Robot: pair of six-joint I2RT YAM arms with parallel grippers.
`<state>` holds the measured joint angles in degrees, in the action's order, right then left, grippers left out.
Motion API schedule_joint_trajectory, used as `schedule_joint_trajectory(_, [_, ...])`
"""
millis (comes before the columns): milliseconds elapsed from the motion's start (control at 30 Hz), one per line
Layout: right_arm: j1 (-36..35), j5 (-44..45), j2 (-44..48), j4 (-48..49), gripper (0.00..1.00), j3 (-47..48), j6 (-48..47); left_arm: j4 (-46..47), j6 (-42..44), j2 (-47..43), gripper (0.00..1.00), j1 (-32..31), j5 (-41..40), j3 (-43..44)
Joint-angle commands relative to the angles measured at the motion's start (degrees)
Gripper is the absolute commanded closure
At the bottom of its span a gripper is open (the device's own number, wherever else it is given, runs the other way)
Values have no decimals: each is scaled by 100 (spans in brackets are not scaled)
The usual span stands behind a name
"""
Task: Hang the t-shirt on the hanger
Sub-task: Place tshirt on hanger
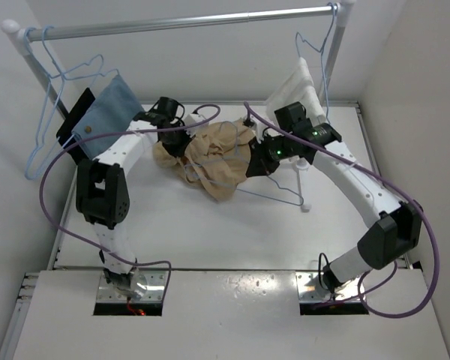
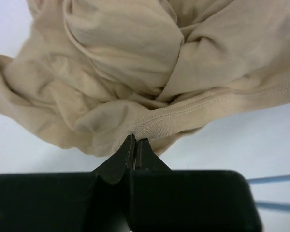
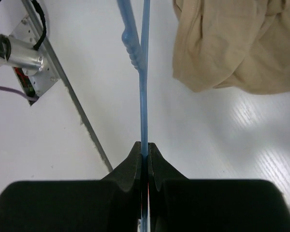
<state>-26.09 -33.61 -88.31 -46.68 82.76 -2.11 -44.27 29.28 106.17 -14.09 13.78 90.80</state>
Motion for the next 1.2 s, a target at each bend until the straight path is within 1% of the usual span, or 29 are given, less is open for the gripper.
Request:
schedule_joint_trajectory(0, [-133, -94, 218, -52, 100, -172, -53, -433, -334, 193, 100, 117, 90, 254])
schedule_joint_trajectory(100, [-256, 239, 156, 79, 100, -225, 157, -433, -335, 194, 100, 117, 90, 254])
schedule_joint_trajectory(133, [-257, 493, 156, 306, 100, -295, 236, -433, -335, 194, 100, 117, 90, 254])
schedule_joint_trajectory(233, [-379, 793, 95, 903, 100, -410, 509, -433, -213, 44, 100, 117, 142, 184])
schedule_joint_trajectory(300, [-493, 1030, -141, 1220, 100, -332, 579, -433, -159, -113, 100, 117, 142, 43])
schedule_joint_trajectory(533, [-635, 1321, -783, 1407, 100, 222, 580, -539, -98, -228, 100, 117, 247, -10])
schedule_joint_trajectory(633, [-766, 1436, -968, 1354, 100, 275, 448, -600, -150, -290, 100, 117, 396, 42])
schedule_joint_trajectory(767, [-828, 1497, -890, 1748, 100, 118, 395, -740, -203, -290, 100, 117, 529, 43])
schedule_joint_trajectory(800, [-898, 1558, -889, 1993, 100, 117, 395, -828, -203, -342, 100, 117, 590, 43])
schedule_joint_trajectory(867, [-1038, 1559, -697, 2293, 100, -145, 326, -959, -203, -343, 100, 117, 721, 95])
schedule_joint_trajectory(900, [-1143, 1628, -592, 2738, 100, -285, 325, -961, -203, -395, 100, 117, 792, 226])
schedule_joint_trajectory(967, [-1197, 1743, -328, 3355, 100, -926, 272, -1127, -256, -448, 100, 117, 1081, 358])
schedule_joint_trajectory(1000, [-1284, 1822, -31, 4002, 100, -1189, 194, -1128, -256, -509, 100, 117, 1161, 463])
schedule_joint_trajectory(1033, [-1346, 1875, 102, 4304, 100, -1688, 63, -1128, -308, -510, 100, 117, 1240, 464])
schedule_joint_trajectory(1067, [-1346, 2014, 226, 4594, 100, -1928, 9, -1188, -309, -588, 100, 117, 1372, 543])
schedule_joint_trajectory(1100, [-1399, 2077, 410, 5137, 100, -2365, 9, -1189, -309, -658, 100, 117, 1425, 544])
schedule_joint_trajectory(1167, [-1451, 2191, 473, 5536, 100, -2780, -122, -1189, -361, -729, 100, 117, 1531, 614])
